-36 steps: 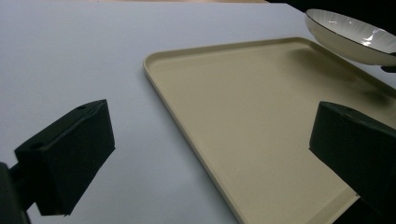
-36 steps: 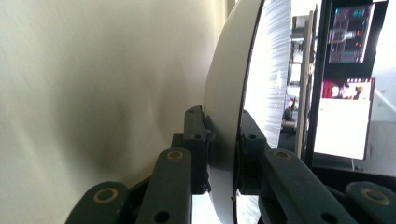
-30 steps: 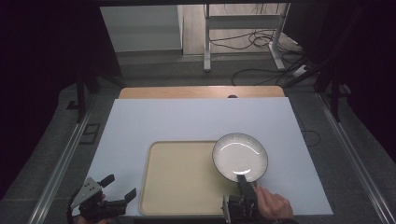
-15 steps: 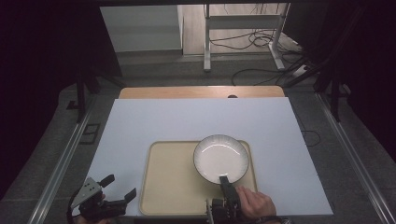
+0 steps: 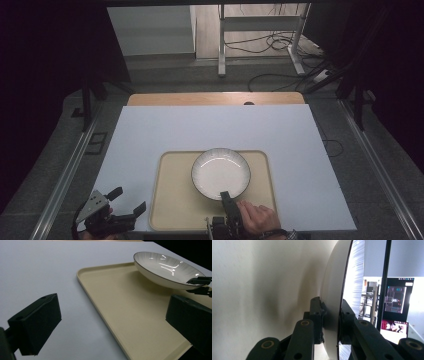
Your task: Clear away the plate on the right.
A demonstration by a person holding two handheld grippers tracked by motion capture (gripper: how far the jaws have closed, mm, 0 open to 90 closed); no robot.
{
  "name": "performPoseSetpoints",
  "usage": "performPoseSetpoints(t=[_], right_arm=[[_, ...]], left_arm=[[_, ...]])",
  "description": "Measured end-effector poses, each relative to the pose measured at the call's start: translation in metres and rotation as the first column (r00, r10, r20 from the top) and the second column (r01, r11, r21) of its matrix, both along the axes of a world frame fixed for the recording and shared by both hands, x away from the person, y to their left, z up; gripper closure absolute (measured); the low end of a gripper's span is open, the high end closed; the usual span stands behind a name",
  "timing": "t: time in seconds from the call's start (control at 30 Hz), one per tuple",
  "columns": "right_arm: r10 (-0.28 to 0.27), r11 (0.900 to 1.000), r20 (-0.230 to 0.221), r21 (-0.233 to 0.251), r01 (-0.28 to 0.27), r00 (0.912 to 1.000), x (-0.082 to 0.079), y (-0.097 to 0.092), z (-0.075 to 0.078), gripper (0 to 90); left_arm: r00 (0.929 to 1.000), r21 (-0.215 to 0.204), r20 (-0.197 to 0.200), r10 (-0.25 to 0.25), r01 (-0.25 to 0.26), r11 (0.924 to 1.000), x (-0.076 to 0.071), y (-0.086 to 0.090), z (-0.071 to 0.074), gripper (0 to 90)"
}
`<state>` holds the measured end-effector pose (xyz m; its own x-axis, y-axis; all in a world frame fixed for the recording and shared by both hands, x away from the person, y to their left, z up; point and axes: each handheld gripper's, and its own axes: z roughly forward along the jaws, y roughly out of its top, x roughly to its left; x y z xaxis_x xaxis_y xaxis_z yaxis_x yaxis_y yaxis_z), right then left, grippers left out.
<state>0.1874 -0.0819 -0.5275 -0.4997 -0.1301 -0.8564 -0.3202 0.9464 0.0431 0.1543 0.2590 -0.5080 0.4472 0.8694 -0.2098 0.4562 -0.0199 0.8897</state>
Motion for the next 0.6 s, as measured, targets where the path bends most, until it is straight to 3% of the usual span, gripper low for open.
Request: performPoseSetpoints(t=[0.1, 0.27, 0.4, 0.6], right_arm=[[0.021, 0.9997, -0.002, -0.011, -0.021, 0.9998, 0.001, 0.005, -0.003, 77.6], [0.007, 0.9991, -0.015, -0.042, -0.008, 0.9999, 0.001, 0.012, -0.008, 77.4], [0.024, 0.9992, -0.031, -0.032, -0.025, 0.9992, 0.003, 0.013, -0.014, 77.2], [0.032, 0.9986, -0.02, -0.042, -0.033, 0.9993, 0.001, 0.014, -0.019, 77.5]], left_arm=[[1.0, 0.0, 0.0, -0.001, 0.001, 1.0, 0.0, 0.0, 0.0, 0.0], [1.0, 0.0, 0.0, -0.002, 0.002, 1.0, 0.0, 0.0, 0.0, 0.0], [1.0, -0.001, 0.0, -0.003, 0.003, 1.0, 0.0, 0.0, 0.0, 0.0], [1.0, 0.0, -0.001, -0.003, 0.003, 1.0, 0.0, 0.0, 0.0, 0.0]])
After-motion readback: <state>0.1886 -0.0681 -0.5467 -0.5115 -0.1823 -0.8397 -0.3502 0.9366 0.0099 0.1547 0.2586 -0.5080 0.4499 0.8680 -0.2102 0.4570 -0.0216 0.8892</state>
